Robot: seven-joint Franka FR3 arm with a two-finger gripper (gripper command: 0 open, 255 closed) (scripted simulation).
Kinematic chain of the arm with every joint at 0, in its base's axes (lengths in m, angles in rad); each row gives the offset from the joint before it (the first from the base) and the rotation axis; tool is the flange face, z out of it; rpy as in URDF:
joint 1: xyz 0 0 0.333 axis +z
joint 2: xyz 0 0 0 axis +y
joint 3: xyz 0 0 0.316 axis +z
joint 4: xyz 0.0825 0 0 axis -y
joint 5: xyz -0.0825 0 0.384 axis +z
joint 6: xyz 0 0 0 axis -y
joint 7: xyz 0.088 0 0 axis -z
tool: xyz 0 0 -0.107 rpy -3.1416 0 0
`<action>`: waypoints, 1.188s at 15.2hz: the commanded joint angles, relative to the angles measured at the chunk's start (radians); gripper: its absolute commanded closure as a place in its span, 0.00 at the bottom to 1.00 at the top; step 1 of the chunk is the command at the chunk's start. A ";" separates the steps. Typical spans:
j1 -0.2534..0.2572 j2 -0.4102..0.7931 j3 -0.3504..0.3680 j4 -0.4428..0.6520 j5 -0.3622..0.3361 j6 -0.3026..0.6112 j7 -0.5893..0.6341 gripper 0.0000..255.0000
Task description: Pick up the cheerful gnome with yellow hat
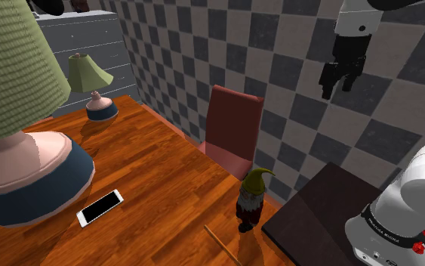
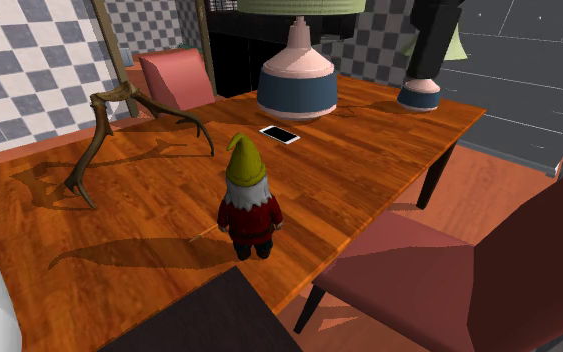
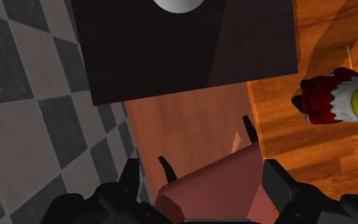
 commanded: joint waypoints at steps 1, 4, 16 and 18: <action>0.000 0.000 0.000 0.000 0.000 0.000 0.000 0.00; 0.026 -0.002 0.039 -0.051 0.063 0.043 0.051 0.00; 0.157 0.084 0.212 -0.169 0.330 0.267 0.230 0.00; 0.180 0.115 0.242 -0.173 0.374 0.311 0.255 0.00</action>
